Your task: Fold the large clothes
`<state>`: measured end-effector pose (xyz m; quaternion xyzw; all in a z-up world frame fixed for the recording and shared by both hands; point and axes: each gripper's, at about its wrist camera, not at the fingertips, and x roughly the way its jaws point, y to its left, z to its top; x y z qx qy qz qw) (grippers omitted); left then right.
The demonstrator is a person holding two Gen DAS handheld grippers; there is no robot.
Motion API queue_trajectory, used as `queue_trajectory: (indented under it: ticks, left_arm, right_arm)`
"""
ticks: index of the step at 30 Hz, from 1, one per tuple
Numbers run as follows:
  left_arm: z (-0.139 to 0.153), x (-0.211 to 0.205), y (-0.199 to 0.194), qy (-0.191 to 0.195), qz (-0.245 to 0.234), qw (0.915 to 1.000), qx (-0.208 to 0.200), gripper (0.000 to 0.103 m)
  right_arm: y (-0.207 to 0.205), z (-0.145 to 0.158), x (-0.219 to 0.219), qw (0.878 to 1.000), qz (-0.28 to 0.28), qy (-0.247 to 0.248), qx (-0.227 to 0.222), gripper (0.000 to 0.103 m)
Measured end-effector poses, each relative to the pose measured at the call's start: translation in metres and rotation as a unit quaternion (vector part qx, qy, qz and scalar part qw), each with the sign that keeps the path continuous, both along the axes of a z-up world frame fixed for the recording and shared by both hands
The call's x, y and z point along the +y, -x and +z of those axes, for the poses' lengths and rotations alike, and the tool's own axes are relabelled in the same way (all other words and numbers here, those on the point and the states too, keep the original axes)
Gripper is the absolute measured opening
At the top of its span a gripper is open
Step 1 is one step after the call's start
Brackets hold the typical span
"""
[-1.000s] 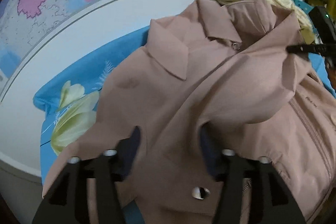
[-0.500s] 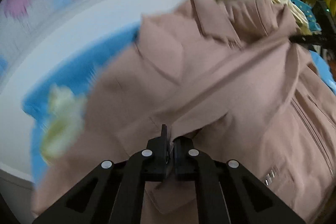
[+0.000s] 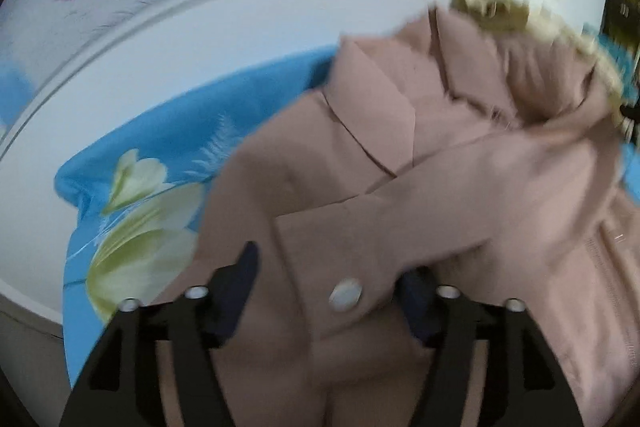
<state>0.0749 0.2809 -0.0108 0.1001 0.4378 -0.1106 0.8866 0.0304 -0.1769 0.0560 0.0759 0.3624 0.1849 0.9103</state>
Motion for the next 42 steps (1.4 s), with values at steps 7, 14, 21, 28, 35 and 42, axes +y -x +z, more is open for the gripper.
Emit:
queue_trajectory:
  ticks: [7,14,21,28,35,42]
  left_arm:
    - [0.048,0.052,0.051,0.015,0.062,0.9955,-0.071,0.072]
    - [0.027,0.092,0.079,-0.040,0.128,0.9906,-0.029,0.075]
    - [-0.004,0.112,0.095,-0.031,0.135,0.9896,0.038,0.013]
    - [0.024,0.126,0.091,0.041,0.138,0.9891,0.029,0.003]
    - [0.037,0.114,0.085,0.053,0.127,0.9898,0.035,0.003]
    - [0.085,0.119,0.088,0.108,0.140,0.9839,-0.023,0.050]
  right_arm:
    - [0.000,0.006,0.132,0.976,0.217,0.002,0.009,0.041]
    - [-0.035,-0.063,0.239,0.943,0.309,0.060,0.108,0.037]
    - [-0.010,-0.037,0.251,0.934,0.344,0.030,0.086,0.043]
    - [0.058,-0.016,0.338,0.865,0.492,-0.046,0.088,0.060]
    - [0.099,-0.045,0.429,0.835,0.534,-0.044,0.126,0.024]
    - [0.053,0.036,0.375,0.842,0.517,-0.128,0.082,0.002]
